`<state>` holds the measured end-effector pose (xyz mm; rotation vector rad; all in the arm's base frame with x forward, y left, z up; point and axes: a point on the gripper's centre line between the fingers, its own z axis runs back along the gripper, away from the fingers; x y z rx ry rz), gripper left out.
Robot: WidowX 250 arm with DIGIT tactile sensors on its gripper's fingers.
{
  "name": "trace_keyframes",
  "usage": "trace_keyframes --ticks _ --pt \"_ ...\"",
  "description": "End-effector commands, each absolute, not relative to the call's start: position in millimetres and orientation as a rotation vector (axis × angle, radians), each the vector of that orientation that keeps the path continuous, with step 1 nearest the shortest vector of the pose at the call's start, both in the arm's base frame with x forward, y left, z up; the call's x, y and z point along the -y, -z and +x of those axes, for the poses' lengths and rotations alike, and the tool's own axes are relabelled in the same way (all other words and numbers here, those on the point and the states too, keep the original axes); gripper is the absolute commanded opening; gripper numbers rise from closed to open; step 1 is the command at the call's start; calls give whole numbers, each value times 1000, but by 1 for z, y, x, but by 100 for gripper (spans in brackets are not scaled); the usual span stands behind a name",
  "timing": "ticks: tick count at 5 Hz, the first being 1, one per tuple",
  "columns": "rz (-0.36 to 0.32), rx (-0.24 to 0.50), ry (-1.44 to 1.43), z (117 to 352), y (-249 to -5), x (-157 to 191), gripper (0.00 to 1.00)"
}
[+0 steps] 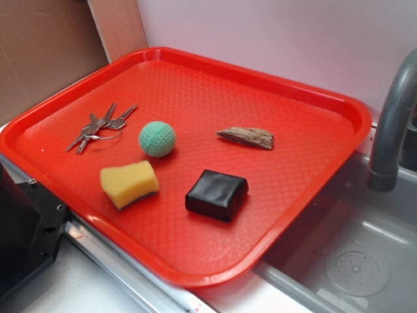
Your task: Grab the shell.
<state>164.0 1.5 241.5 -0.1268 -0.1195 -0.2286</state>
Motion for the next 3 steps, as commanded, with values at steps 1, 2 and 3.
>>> trace_keyframes --ticks 1,2,3 --pt "-125 137 7 152 -300 -7 0" --pt "-52 118 -32 165 -291 -7 0" --pt "-1 93 -72 180 -278 -10 0"
